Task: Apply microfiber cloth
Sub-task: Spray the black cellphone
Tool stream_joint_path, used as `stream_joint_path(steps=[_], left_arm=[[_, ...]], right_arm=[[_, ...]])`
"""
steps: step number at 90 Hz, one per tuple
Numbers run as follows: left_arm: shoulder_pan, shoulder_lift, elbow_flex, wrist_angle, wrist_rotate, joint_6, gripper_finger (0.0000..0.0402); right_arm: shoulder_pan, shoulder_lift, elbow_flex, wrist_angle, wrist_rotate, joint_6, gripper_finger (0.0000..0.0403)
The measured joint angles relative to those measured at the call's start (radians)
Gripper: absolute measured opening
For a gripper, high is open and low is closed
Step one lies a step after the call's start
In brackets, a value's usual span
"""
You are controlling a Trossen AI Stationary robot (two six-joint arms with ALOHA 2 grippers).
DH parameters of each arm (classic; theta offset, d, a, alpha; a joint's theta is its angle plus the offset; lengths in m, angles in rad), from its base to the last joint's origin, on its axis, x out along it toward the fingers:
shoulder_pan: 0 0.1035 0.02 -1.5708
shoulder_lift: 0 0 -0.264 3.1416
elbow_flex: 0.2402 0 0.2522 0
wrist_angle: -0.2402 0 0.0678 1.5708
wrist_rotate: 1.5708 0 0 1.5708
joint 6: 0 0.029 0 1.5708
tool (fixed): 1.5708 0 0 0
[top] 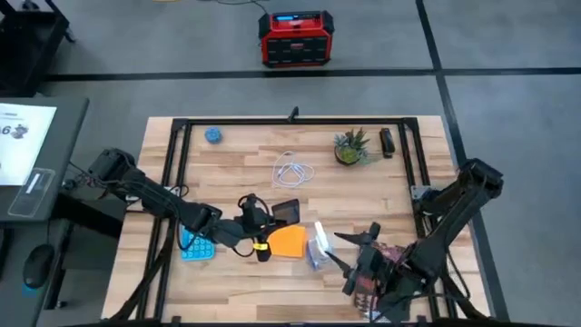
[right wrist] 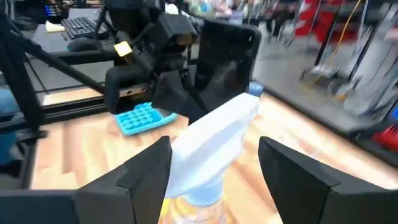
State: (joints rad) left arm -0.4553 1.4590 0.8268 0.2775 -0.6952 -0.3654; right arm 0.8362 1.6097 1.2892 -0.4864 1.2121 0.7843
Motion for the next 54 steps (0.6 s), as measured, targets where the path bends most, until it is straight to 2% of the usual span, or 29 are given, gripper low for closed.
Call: stream_joint_path(steps=[17,54], left_arm=[[0.0,0.0,0.0,0.0,0.0,0.001,0.0015],[-0.002,0.0,0.0,0.001,0.0,0.001,0.0015]], right_arm=[[-0.007,0.011,0.011,0.048,-0.076,-0.119,0.0219],[-0.098,0.015,0.032,0.041,-0.088,-0.077,0.0215]])
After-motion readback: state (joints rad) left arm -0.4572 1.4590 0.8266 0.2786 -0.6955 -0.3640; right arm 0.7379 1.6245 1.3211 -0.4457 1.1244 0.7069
